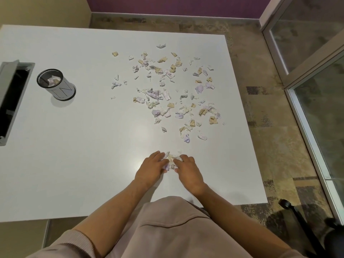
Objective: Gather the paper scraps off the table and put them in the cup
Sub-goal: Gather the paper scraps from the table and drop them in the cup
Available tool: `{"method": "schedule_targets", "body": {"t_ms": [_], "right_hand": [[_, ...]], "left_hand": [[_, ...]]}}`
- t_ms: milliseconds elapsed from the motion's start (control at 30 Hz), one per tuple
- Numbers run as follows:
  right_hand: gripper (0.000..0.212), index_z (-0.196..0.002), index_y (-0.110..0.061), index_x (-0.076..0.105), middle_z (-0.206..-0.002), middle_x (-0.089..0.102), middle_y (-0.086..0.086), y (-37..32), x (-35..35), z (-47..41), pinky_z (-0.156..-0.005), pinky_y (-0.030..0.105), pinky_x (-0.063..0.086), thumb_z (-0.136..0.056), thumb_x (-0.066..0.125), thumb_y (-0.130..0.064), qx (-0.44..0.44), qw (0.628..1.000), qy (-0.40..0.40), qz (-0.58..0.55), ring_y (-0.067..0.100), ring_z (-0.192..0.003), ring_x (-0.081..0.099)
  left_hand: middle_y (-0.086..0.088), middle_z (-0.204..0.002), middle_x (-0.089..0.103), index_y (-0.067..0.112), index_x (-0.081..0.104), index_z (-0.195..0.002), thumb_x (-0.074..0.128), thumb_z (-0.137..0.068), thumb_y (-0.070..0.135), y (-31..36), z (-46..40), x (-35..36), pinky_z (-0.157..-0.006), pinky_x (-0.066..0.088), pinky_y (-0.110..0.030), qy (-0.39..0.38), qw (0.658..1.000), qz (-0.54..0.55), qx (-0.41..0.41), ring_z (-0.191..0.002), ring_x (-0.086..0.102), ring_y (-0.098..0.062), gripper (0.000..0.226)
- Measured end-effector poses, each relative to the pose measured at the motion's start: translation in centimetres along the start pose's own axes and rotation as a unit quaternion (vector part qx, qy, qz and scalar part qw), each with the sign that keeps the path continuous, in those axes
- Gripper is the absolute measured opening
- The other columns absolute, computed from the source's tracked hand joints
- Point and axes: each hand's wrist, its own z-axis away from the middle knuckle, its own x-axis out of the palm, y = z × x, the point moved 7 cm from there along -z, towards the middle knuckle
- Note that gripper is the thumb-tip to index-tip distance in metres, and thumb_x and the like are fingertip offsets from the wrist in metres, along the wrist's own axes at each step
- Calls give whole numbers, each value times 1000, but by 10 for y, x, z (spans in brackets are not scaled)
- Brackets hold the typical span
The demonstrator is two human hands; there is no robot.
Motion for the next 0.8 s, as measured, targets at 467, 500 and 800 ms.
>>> {"method": "schedule_targets", "body": {"t_ms": [467,500,800], "right_hand": [[19,-110,-15,70,-103,69,5,4,-9,-13,-71,16,37,-96,58,-16,34,998,35,-28,17,-89,63],[18,-109,-15,72,-102,70,4,7,-10,-14,-71,15,39,-96,59,-17,55,996,36,-53,17,-87,65],[14,-97,-22,77,-87,75,-8,16,-14,-17,-71,23,55,-86,68,-18,170,937,55,-300,7,-74,67]], "left_hand": [[-4,-84,65,10,71,-85,56,-83,2,-20,-7,-13,-73,48,-40,-12,991,72,-109,-85,55,-23,17],[-6,-83,65,8,71,-83,57,-81,0,-22,-8,-13,-72,49,-40,-11,989,84,-124,-82,55,-22,16],[-4,-73,73,12,76,-78,63,-80,1,-43,0,-24,-70,52,-37,61,935,258,-234,-69,64,-24,17]]}}
